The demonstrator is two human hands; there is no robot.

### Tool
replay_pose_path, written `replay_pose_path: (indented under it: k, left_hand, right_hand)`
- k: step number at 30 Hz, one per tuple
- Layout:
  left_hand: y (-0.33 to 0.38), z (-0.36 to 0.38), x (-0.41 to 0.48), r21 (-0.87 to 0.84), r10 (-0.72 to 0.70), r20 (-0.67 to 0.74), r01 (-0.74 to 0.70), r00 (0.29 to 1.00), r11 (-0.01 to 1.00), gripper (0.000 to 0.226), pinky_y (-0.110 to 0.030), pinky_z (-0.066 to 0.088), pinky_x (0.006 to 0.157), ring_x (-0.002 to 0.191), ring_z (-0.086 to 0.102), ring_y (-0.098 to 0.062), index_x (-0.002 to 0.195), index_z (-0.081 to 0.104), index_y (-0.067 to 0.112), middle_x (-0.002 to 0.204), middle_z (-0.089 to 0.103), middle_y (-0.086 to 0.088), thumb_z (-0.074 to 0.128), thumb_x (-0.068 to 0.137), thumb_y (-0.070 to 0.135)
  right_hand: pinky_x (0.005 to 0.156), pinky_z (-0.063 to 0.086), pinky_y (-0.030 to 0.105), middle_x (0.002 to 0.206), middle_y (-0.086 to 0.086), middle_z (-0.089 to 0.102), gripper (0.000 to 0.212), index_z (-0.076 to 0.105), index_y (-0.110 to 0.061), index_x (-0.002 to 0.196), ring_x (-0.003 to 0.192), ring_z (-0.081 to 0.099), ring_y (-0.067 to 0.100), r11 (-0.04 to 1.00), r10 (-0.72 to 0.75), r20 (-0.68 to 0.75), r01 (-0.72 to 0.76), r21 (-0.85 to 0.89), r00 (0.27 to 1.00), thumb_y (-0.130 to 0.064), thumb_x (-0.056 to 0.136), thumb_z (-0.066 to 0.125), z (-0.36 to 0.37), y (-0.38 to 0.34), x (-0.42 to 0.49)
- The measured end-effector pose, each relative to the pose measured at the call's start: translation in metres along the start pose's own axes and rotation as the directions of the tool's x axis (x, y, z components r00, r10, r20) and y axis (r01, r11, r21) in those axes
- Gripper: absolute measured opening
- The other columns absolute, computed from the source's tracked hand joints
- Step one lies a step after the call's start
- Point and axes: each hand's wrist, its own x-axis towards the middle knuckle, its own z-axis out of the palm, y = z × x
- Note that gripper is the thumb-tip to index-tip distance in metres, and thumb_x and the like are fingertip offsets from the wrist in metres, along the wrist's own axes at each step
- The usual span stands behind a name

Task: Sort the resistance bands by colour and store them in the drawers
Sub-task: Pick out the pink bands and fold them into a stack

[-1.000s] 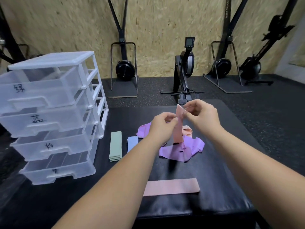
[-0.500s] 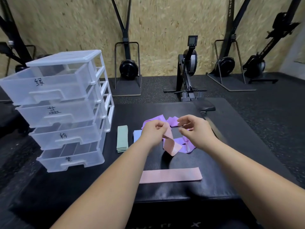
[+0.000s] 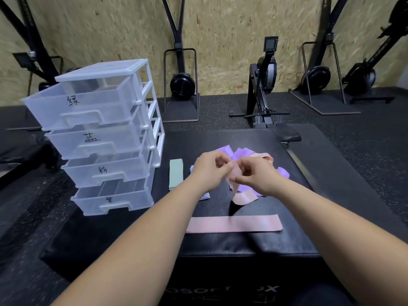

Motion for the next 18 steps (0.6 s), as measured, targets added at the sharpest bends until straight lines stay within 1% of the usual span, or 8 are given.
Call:
replay_pose_path:
  k: [2, 4, 6, 8, 10, 14, 16, 18]
  left_hand:
    - [-0.005, -0.005, -0.003, -0.038, -0.016, -0.065, 0.014, 0.998, 0.999, 0.006, -0.035, 0.058, 0.083, 0.083, 0.068, -0.011, 0.090, 0.075, 0.028, 0.086, 0.074, 0.011, 0.076, 0.095, 0.029]
    - [-0.013, -0.011, -0.005, -0.097, -0.041, -0.145, 0.027, 0.989, 0.995, 0.004, -0.032, 0.057, 0.083, 0.082, 0.067, -0.010, 0.092, 0.075, 0.027, 0.088, 0.074, 0.011, 0.075, 0.096, 0.027]
    - [-0.022, -0.017, -0.008, -0.166, -0.086, -0.224, 0.049, 0.971, 0.985, 0.004, -0.031, 0.057, 0.081, 0.081, 0.067, -0.009, 0.092, 0.076, 0.027, 0.090, 0.075, 0.009, 0.075, 0.096, 0.025]
    - [-0.031, -0.021, -0.011, -0.247, -0.141, -0.281, 0.070, 0.949, 0.966, 0.003, -0.027, 0.055, 0.075, 0.074, 0.066, -0.002, 0.094, 0.076, 0.025, 0.089, 0.074, 0.007, 0.075, 0.096, 0.025]
    - [-0.039, -0.025, -0.017, -0.293, -0.181, -0.322, 0.084, 0.929, 0.953, 0.002, -0.023, 0.053, 0.073, 0.068, 0.063, 0.003, 0.096, 0.076, 0.023, 0.090, 0.073, 0.005, 0.075, 0.097, 0.025]
    - [-0.063, -0.031, -0.031, -0.303, -0.252, -0.380, 0.137, 0.890, 0.943, 0.004, -0.027, 0.054, 0.076, 0.078, 0.064, -0.005, 0.094, 0.074, 0.027, 0.094, 0.073, 0.006, 0.074, 0.097, 0.029]
    - [-0.076, -0.032, -0.039, -0.296, -0.284, -0.390, 0.173, 0.876, 0.939, 0.004, -0.030, 0.056, 0.082, 0.083, 0.066, -0.008, 0.094, 0.074, 0.027, 0.095, 0.074, 0.005, 0.075, 0.097, 0.029]
    - [-0.089, -0.031, -0.049, -0.301, -0.316, -0.378, 0.207, 0.870, 0.931, 0.003, -0.028, 0.057, 0.085, 0.089, 0.069, -0.010, 0.095, 0.075, 0.026, 0.096, 0.076, 0.004, 0.075, 0.096, 0.029]
  right_hand:
    - [0.065, 0.044, 0.026, 0.079, -0.003, 0.072, 0.013, 0.069, -0.028, 0.085, 0.067, 0.057, 0.006, 0.999, 0.019, 0.048, -0.017, -0.035, 0.999, -0.028, 0.087, 0.082, -0.001, 0.008, -0.003]
    - [0.063, 0.044, 0.018, 0.080, -0.007, 0.071, 0.014, 0.071, -0.027, 0.089, 0.066, 0.057, 0.003, 0.997, 0.043, 0.090, -0.037, -0.075, 0.995, -0.029, 0.086, 0.085, -0.002, 0.018, -0.008]
    - [0.064, 0.043, 0.014, 0.082, -0.008, 0.070, 0.018, 0.071, -0.024, 0.094, 0.070, 0.058, 0.006, 0.989, 0.094, 0.129, -0.078, -0.124, 0.987, -0.030, 0.086, 0.086, -0.002, 0.031, -0.015]
    - [0.069, 0.044, 0.016, 0.081, -0.010, 0.066, 0.019, 0.071, -0.020, 0.098, 0.073, 0.057, 0.008, 0.980, 0.140, 0.160, -0.114, -0.163, 0.977, -0.029, 0.087, 0.085, -0.005, 0.043, -0.021]
    - [0.068, 0.043, 0.013, 0.081, -0.010, 0.064, 0.018, 0.072, -0.021, 0.097, 0.072, 0.056, 0.008, 0.973, 0.167, 0.172, -0.134, -0.186, 0.971, -0.030, 0.088, 0.085, -0.009, 0.053, -0.027]
    - [0.060, 0.039, 0.012, 0.075, -0.011, 0.061, 0.015, 0.071, -0.029, 0.086, 0.067, 0.052, 0.009, 0.964, 0.181, 0.170, -0.140, -0.226, 0.969, -0.033, 0.085, 0.086, -0.019, 0.074, -0.041]
    - [0.061, 0.039, 0.015, 0.073, -0.012, 0.058, 0.013, 0.072, -0.030, 0.085, 0.068, 0.049, 0.011, 0.960, 0.191, 0.155, -0.151, -0.235, 0.969, -0.031, 0.085, 0.085, -0.024, 0.086, -0.047]
    - [0.067, 0.043, 0.022, 0.072, -0.013, 0.061, 0.009, 0.075, -0.032, 0.085, 0.069, 0.052, 0.012, 0.964, 0.201, 0.140, -0.171, -0.202, 0.970, -0.027, 0.087, 0.083, -0.028, 0.095, -0.054]
